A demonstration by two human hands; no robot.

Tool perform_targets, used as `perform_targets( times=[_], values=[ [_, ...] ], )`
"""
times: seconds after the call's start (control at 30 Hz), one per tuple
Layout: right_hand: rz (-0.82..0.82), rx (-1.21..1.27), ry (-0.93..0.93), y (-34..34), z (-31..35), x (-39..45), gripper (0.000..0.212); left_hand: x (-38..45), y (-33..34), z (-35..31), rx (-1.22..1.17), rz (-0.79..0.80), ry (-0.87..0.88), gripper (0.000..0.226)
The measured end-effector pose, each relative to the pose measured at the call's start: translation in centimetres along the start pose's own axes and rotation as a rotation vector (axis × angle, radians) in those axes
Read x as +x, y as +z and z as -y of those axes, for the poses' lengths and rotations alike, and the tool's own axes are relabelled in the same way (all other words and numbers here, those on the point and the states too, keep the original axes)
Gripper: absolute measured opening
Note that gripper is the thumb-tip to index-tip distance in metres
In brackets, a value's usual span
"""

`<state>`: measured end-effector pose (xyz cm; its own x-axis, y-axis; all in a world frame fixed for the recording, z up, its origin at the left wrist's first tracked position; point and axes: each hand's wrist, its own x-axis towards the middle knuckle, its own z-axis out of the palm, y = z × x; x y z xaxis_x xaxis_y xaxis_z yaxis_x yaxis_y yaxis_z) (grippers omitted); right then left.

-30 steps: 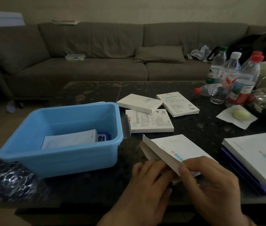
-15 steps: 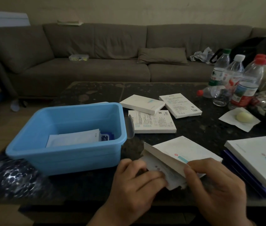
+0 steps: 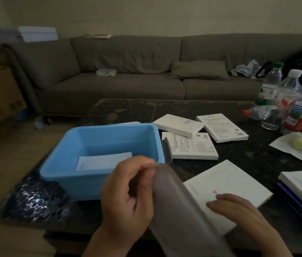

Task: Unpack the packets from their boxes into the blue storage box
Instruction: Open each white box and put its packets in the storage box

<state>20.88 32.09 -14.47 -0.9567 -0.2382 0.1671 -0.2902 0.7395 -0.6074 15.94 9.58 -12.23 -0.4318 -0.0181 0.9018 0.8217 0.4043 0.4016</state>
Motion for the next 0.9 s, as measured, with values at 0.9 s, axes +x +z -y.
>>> perform_targets(
  times=[0.9],
  values=[
    [0.440,0.418,0.052,-3.3,13.0,20.5,0.021,5.5,-11.6,5.4,-0.217,-0.494,-0.863,0.027]
  ],
)
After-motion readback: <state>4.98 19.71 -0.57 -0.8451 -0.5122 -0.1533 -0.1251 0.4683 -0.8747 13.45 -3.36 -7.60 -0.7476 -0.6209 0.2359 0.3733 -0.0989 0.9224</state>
